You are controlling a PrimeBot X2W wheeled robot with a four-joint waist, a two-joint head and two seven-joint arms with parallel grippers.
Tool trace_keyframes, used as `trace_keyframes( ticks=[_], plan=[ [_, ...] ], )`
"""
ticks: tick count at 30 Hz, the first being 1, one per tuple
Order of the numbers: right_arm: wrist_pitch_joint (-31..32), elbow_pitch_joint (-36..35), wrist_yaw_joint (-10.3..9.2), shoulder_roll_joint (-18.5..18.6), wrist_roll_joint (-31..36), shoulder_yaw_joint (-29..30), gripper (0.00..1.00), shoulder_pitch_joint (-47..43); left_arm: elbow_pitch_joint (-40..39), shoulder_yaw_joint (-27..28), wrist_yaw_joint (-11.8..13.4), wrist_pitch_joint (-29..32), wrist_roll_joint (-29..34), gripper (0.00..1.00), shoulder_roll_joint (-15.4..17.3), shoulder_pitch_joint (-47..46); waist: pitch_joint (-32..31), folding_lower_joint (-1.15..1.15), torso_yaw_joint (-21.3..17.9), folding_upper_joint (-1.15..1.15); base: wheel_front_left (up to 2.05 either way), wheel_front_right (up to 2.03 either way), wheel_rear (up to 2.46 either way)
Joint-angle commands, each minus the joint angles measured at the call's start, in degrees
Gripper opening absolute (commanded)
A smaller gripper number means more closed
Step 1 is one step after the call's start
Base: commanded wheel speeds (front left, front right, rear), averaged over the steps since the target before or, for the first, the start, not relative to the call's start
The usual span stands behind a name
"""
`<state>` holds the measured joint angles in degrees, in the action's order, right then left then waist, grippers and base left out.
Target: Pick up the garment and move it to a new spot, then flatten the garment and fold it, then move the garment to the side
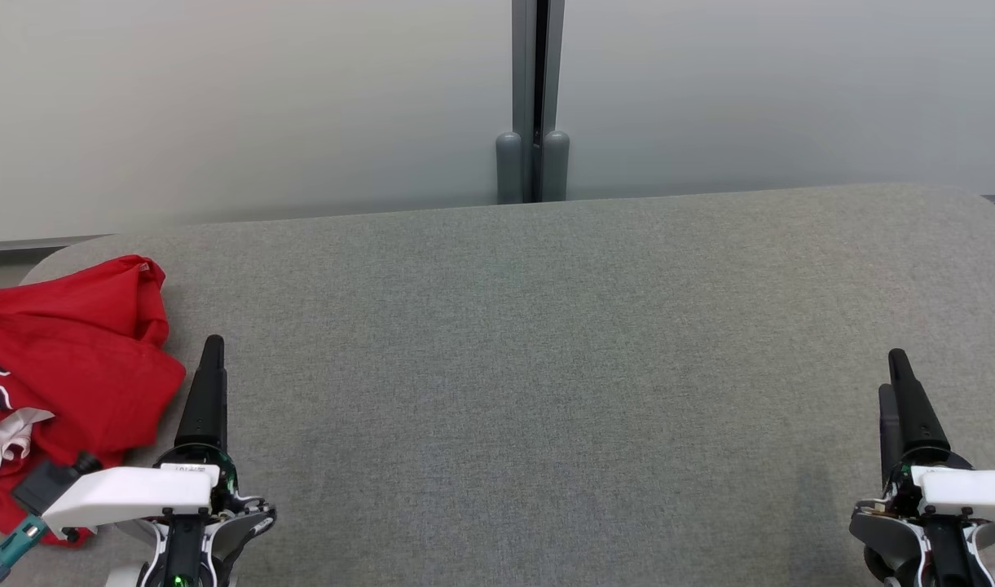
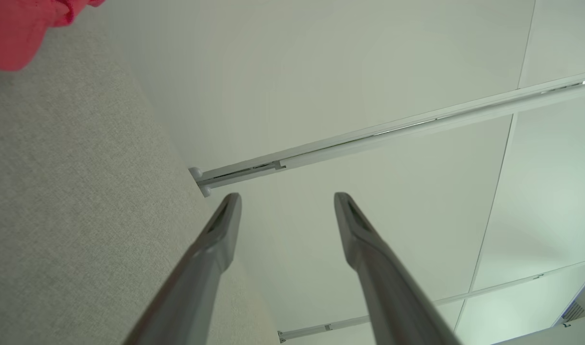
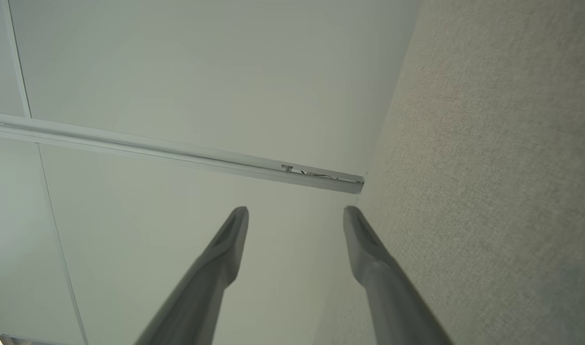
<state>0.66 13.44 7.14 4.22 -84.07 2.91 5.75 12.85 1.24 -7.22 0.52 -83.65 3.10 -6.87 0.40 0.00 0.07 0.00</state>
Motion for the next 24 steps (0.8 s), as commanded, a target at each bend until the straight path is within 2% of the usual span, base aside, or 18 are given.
trace_keyframes(
  ticks=[1,15,24],
  plan=[
    [-0.6,-1.2,0.24,0.7,2.4,0.1,1.00,1.7,-1.5,-0.1,-0.2,-0.4,2.5,1.00,0.5,-2.3,0.0,0.00,0.0,0.00,0.00,0.00,0.00],
    [-3.7,-4.4,0.30,1.1,25.0,-1.4,1.00,1.4,-4.8,-1.1,-0.2,-3.5,23.1,1.00,0.2,-2.0,-0.1,0.00,-0.1,0.00,0.00,0.00,0.00],
    [-5.3,-5.5,0.33,1.9,36.5,-3.1,1.00,0.9,-6.1,-2.2,-0.2,-5.1,33.8,1.00,0.4,-1.2,-0.3,0.00,0.0,0.00,0.00,0.00,0.00]
  ],
)
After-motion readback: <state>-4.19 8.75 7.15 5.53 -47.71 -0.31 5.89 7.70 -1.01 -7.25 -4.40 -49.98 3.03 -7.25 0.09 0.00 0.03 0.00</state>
